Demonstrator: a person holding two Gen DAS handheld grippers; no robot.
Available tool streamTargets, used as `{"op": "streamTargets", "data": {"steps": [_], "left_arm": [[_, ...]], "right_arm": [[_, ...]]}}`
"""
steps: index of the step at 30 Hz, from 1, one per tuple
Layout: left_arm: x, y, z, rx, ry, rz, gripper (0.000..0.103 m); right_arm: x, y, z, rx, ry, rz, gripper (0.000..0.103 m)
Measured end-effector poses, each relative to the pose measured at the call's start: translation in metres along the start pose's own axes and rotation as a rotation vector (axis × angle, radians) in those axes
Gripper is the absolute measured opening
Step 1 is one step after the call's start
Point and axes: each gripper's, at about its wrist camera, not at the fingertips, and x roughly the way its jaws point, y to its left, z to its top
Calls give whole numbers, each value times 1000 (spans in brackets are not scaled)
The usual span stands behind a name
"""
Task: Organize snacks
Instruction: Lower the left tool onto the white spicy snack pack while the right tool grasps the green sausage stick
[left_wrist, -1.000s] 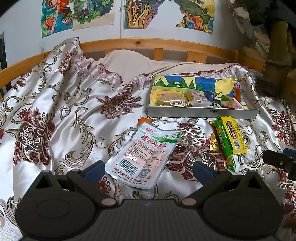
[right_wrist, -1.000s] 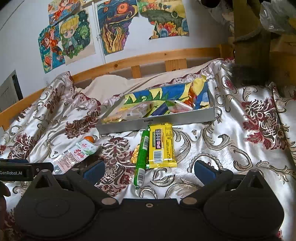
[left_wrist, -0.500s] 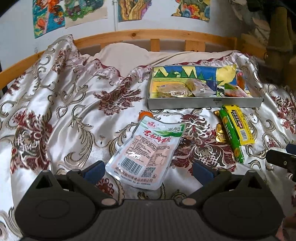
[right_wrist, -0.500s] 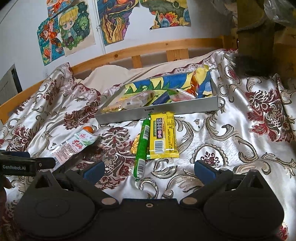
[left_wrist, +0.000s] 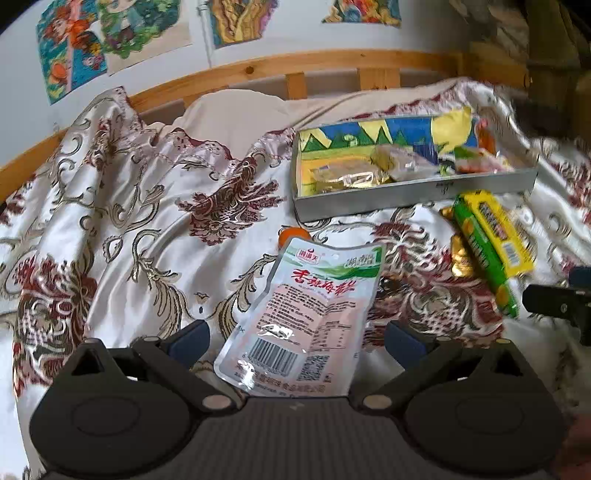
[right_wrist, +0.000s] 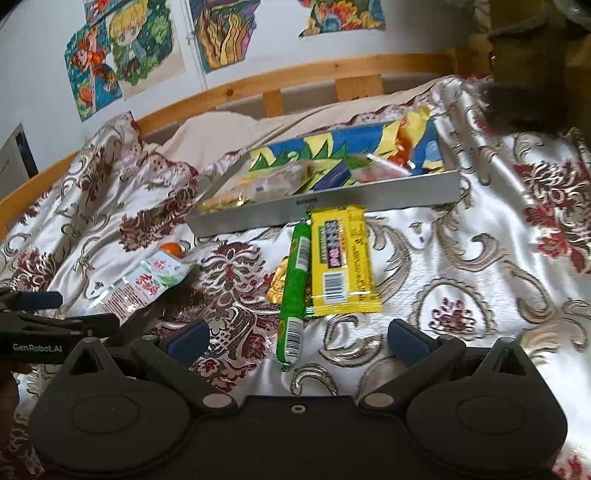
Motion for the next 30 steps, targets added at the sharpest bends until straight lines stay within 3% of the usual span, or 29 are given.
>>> {"op": "streamTargets", "data": {"steps": [5, 10, 17, 20, 25, 30], "left_arm": [[19, 2, 1, 52, 42, -63, 103], [39, 5, 6, 91, 90, -95, 103], [58, 19, 12, 24, 147, -145, 103], [60, 21, 13, 0, 159, -163, 102], [53, 18, 17, -28, 152, -221, 90], [47, 12, 17, -48, 161, -255, 83]], "right_arm": [[13, 1, -3, -7, 2, 16, 101], [24, 2, -1, -17, 19, 56, 85], [39, 4, 1, -20, 29, 87, 73], [44, 1, 3, -16, 28, 90, 56], [48, -11, 2, 38, 44, 102, 21], [43, -8, 1, 16, 56, 104, 21]]}}
